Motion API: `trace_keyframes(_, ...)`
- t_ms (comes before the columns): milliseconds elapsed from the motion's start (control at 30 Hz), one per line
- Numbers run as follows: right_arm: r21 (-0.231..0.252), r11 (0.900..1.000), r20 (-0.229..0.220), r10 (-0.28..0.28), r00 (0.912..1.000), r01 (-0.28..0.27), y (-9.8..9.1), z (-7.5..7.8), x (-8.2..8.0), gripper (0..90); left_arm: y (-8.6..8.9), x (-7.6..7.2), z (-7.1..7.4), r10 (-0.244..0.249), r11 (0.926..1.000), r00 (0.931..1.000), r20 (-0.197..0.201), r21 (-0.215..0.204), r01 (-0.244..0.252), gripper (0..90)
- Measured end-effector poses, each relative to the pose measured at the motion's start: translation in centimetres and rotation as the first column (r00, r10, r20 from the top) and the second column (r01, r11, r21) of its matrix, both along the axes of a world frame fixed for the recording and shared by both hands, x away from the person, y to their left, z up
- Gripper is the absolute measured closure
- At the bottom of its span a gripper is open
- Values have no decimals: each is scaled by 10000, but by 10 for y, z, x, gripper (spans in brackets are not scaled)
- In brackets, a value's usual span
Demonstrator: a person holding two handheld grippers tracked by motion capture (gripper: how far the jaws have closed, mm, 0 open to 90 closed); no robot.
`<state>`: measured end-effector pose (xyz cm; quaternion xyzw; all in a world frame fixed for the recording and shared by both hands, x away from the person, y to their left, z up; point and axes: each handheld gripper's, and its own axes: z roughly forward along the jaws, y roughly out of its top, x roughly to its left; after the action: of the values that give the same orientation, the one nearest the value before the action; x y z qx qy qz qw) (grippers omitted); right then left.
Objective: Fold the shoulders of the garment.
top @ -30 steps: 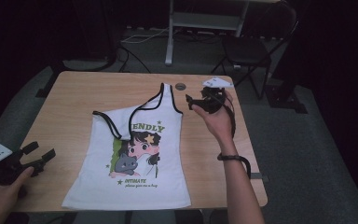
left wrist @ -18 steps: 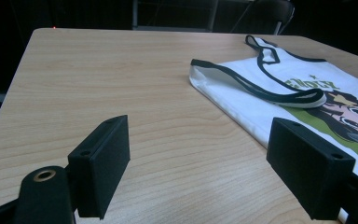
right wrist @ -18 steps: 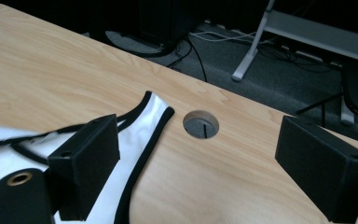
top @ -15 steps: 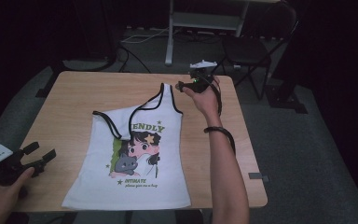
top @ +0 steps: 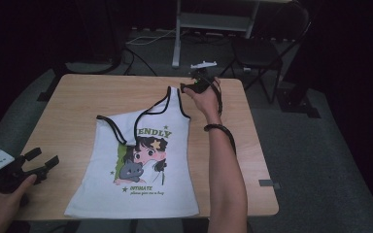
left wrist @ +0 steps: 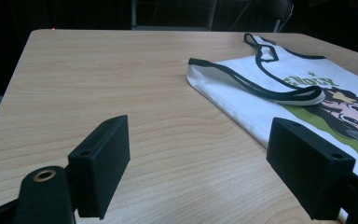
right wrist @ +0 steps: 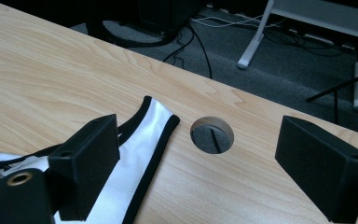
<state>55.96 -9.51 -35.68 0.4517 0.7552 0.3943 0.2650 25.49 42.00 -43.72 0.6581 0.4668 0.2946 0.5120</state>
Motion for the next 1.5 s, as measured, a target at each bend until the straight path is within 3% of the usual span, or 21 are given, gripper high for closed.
trace_keyframes(500,185,9998,-350,-16,9994,23,14,-10,21,130,0,0,0,51,10000,10000,32,20,-51,208)
trace_keyframes(800,9,9999,-774,103,9969,-103,27,-31,32,151,-2,0,0,42,10000,10000,36,24,-42,208)
trace_keyframes(900,-125,9998,-890,139,9959,-150,32,-35,35,216,-2,0,0,45,10000,10000,60,43,-46,208)
trace_keyframes(1200,-294,9994,-1073,169,9941,-201,42,-43,46,277,-2,0,0,48,10000,10000,56,39,-49,208)
trace_keyframes(1500,-475,9983,-1371,260,9902,-328,43,-58,53,449,-2,0,0,64,10000,10000,21,8,-64,208)
